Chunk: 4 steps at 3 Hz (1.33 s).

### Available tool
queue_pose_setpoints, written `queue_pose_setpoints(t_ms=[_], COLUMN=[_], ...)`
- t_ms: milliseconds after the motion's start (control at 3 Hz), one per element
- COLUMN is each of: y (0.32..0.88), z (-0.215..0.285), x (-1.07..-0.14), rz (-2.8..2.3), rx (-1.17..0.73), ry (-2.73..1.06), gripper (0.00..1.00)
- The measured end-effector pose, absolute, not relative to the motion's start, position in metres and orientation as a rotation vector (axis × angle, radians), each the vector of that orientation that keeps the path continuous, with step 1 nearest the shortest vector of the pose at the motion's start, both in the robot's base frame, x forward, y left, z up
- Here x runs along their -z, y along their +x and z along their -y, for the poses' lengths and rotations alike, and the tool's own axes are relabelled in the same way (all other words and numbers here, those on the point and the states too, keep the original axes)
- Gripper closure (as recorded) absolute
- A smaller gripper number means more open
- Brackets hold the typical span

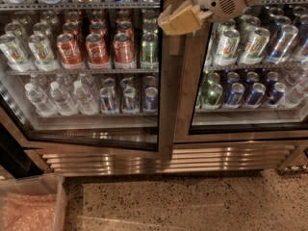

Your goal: Open left fridge door

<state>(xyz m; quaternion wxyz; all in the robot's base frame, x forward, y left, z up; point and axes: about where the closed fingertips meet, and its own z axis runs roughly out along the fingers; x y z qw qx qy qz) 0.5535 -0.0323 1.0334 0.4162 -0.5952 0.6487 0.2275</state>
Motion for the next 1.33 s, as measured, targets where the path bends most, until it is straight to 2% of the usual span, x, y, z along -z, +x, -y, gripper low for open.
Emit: queue_pose_setpoints(t_ms=[333,667,1000,1333], y=[0.543,0.54,0.53,0.527], z=[0.033,0.033,0.033,0.033], x=[-1.033,-1.033,-1.032,-1.032], rz=[-1.627,-1.626,-1.62,-1.62], rx=[-0.56,-0.559,-0.55,-0.55], ry=[-1.487,-1.486,-1.485,-1.485], gripper=[1.0,0.84,0.78,0.65])
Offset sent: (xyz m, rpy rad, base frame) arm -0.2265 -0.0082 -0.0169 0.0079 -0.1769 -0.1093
